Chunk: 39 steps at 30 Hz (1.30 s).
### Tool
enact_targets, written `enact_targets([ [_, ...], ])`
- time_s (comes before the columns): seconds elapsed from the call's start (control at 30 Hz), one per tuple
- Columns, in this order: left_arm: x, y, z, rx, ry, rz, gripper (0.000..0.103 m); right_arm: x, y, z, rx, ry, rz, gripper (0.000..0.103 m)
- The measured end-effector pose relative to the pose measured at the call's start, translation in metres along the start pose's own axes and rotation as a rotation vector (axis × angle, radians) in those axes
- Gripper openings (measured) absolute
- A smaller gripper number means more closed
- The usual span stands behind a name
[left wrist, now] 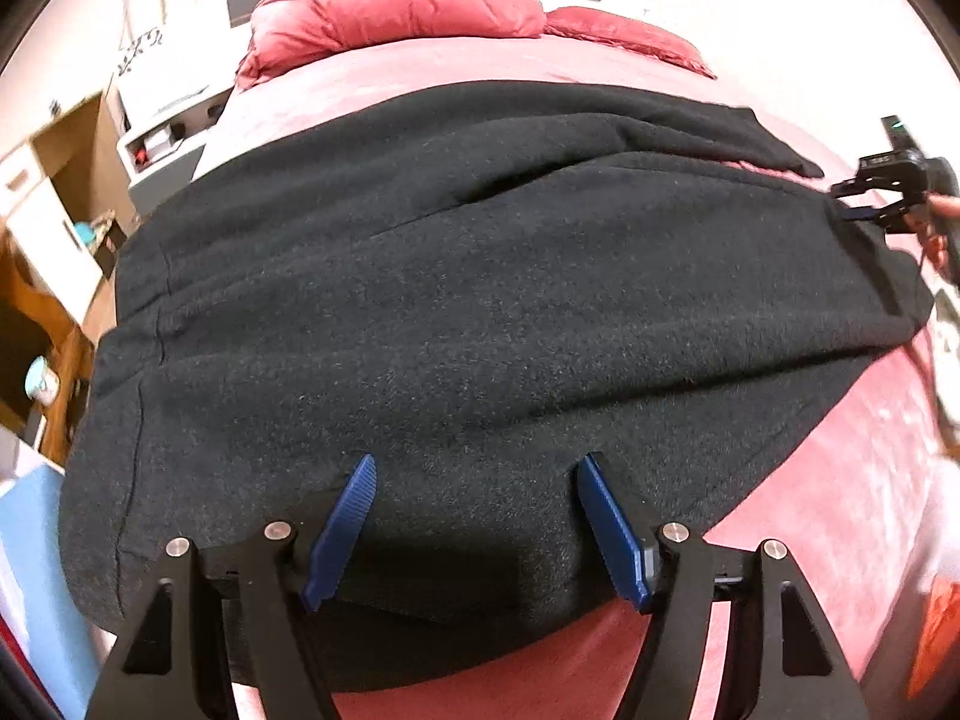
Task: Fold large clothes
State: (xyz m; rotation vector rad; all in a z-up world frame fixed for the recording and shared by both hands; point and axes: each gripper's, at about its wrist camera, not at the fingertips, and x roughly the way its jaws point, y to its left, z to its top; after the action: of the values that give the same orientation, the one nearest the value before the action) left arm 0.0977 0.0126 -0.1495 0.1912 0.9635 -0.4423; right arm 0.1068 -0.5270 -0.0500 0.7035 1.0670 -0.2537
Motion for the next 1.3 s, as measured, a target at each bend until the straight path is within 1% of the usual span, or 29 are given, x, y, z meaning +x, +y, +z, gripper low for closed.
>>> enact_targets([
  [0.03, 0.000, 0.000, 0.001, -0.003, -0.005, -0.007, 0.070, 0.009, 0.015, 0.000, -0.027, 0.017, -0.007, 0.041],
  [0.07, -0.001, -0.003, 0.003, -0.001, -0.017, -0.028, 0.070, 0.019, 0.029, -0.001, -0.056, 0.031, -0.060, 0.041],
  [0.13, 0.000, -0.009, 0.006, 0.014, -0.038, -0.052, 0.070, 0.040, 0.046, -0.001, -0.074, 0.049, -0.207, 0.043],
  [0.2, 0.006, -0.020, 0.010, 0.047, -0.038, -0.060, 0.070, 0.048, 0.056, -0.003, -0.091, 0.010, -0.293, 0.039],
  [0.27, 0.014, -0.031, 0.010, 0.081, -0.035, -0.033, 0.070, 0.050, 0.070, -0.003, -0.161, -0.037, -0.357, 0.010],
  [0.3, 0.016, -0.033, 0.011, 0.086, -0.034, -0.029, 0.071, 0.048, 0.073, -0.001, -0.179, -0.059, -0.359, 0.007],
  [0.37, 0.017, -0.032, 0.010, 0.084, -0.046, -0.036, 0.071, 0.040, 0.068, 0.011, -0.121, -0.089, -0.306, 0.000],
  [0.4, 0.016, -0.031, 0.010, 0.087, -0.048, -0.043, 0.071, 0.034, 0.064, 0.020, -0.071, -0.127, -0.267, 0.000],
  [0.5, 0.014, -0.029, 0.007, 0.100, -0.049, -0.052, 0.072, 0.020, 0.069, 0.047, -0.077, -0.268, -0.278, 0.000],
  [0.53, 0.013, -0.029, 0.006, 0.104, -0.048, -0.052, 0.073, 0.023, 0.070, 0.055, -0.077, -0.252, -0.248, 0.000],
  [0.57, 0.011, -0.029, 0.005, 0.103, -0.048, -0.054, 0.073, 0.027, 0.072, 0.061, -0.072, -0.213, -0.177, 0.000],
  [0.6, 0.009, -0.028, 0.004, 0.099, -0.048, -0.057, 0.073, 0.029, 0.076, 0.060, -0.094, -0.173, -0.065, 0.000],
  [0.63, 0.008, -0.027, 0.003, 0.095, -0.049, -0.057, 0.072, 0.030, 0.080, 0.049, -0.141, -0.162, -0.057, 0.002],
  [0.7, 0.007, -0.028, 0.004, 0.072, -0.054, -0.072, 0.072, 0.026, 0.088, 0.026, -0.270, -0.131, -0.132, 0.025],
  [0.73, 0.006, -0.031, 0.006, 0.060, -0.059, -0.108, 0.072, 0.025, 0.091, 0.009, -0.325, -0.104, -0.157, 0.040],
  [0.77, 0.005, -0.036, 0.008, 0.058, -0.066, -0.154, 0.072, 0.025, 0.094, -0.011, -0.389, -0.078, -0.174, 0.046],
  [0.8, 0.005, -0.041, 0.009, 0.067, -0.067, -0.174, 0.072, 0.026, 0.092, -0.029, -0.436, -0.063, -0.185, 0.049],
  [0.83, 0.006, -0.050, 0.011, 0.095, -0.067, -0.197, 0.072, 0.030, 0.093, -0.043, -0.491, -0.039, -0.206, 0.057],
  [0.87, 0.009, -0.058, 0.012, 0.126, -0.069, -0.192, 0.072, 0.032, 0.089, -0.051, -0.526, -0.026, -0.236, 0.061],
  [0.9, 0.015, -0.069, 0.011, 0.177, -0.062, -0.144, 0.072, 0.043, 0.088, -0.057, -0.557, -0.013, -0.288, 0.061],
  [0.93, 0.020, -0.074, 0.011, 0.201, -0.053, -0.116, 0.074, 0.051, 0.085, -0.058, -0.555, -0.016, -0.305, 0.061],
  [0.97, 0.022, -0.077, 0.010, 0.211, -0.052, -0.105, 0.074, 0.053, 0.080, -0.059, -0.526, -0.059, -0.283, 0.057],
  [1.0, 0.022, -0.076, 0.009, 0.203, -0.061, -0.112, 0.074, 0.051, 0.077, -0.057, -0.512, -0.104, -0.260, 0.047],
  [1.03, 0.021, -0.074, 0.009, 0.196, -0.060, -0.121, 0.075, 0.052, 0.079, -0.055, -0.523, -0.116, -0.262, 0.011],
  [1.07, 0.021, -0.072, 0.008, 0.193, -0.058, -0.126, 0.075, 0.053, 0.083, -0.052, -0.542, -0.125, -0.282, 0.003],
  [1.17, 0.019, -0.071, 0.006, 0.207, -0.056, -0.131, 0.075, 0.052, 0.095, -0.034, -0.542, -0.123, -0.298, 0.002],
  [1.23, 0.019, -0.070, 0.005, 0.204, -0.055, -0.132, 0.075, 0.042, 0.101, -0.021, -0.537, -0.192, -0.297, 0.000],
  [1.27, 0.018, -0.070, 0.004, 0.204, -0.056, -0.132, 0.075, 0.034, 0.105, -0.013, -0.535, -0.258, -0.322, 0.000],
  [1.3, 0.018, -0.070, 0.004, 0.205, -0.058, -0.131, 0.076, 0.030, 0.108, 0.007, -0.528, -0.317, -0.332, 0.000],
])
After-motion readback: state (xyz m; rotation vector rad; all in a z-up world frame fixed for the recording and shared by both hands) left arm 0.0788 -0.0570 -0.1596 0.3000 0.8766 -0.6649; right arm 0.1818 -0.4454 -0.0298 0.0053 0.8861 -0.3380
